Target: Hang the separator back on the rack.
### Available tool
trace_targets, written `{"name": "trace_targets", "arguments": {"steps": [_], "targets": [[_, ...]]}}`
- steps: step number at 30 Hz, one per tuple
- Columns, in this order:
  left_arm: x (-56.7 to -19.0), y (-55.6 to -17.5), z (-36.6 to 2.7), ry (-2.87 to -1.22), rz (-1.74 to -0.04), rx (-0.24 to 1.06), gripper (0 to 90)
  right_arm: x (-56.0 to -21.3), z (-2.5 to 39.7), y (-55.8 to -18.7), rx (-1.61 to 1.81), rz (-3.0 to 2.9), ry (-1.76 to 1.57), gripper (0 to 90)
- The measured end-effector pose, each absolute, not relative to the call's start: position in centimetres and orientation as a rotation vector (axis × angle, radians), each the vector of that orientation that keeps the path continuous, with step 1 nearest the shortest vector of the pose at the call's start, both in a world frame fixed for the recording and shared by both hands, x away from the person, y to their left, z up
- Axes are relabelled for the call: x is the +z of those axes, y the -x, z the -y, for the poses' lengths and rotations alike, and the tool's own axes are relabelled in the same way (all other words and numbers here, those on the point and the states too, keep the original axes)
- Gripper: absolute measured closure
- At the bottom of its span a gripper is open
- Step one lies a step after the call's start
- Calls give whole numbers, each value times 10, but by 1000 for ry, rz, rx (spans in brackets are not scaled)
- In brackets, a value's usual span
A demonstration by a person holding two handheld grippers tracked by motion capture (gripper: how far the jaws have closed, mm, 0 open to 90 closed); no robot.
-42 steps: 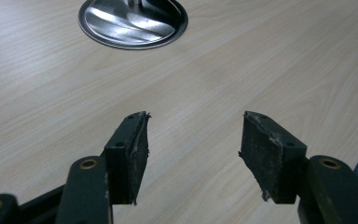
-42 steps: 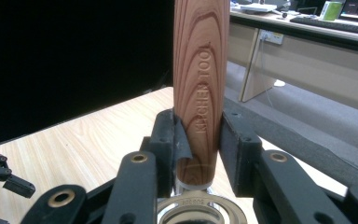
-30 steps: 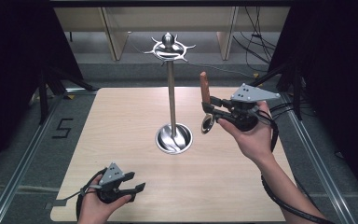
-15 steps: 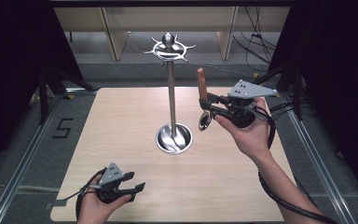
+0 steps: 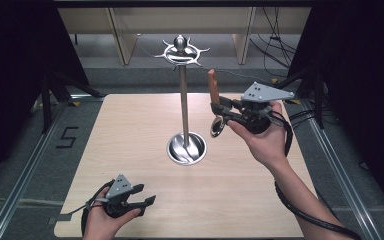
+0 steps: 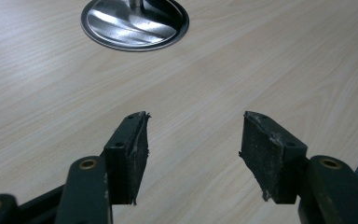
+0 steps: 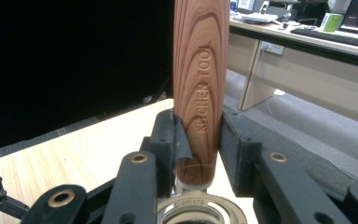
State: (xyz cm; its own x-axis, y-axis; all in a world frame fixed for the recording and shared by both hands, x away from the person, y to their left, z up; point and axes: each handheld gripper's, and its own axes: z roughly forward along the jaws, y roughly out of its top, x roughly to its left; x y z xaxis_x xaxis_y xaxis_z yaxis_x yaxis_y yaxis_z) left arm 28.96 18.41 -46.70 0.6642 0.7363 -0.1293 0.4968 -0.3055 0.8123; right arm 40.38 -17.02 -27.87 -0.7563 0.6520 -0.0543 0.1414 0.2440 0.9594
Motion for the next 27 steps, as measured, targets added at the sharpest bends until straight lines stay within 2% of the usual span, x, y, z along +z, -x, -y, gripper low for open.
{"name": "trace_targets", "arguments": {"steps": [27], "targets": [[-466,-290,-185,-1990,-960,334,406,-271,161,-413,1533,-2065,-730,690]]}}
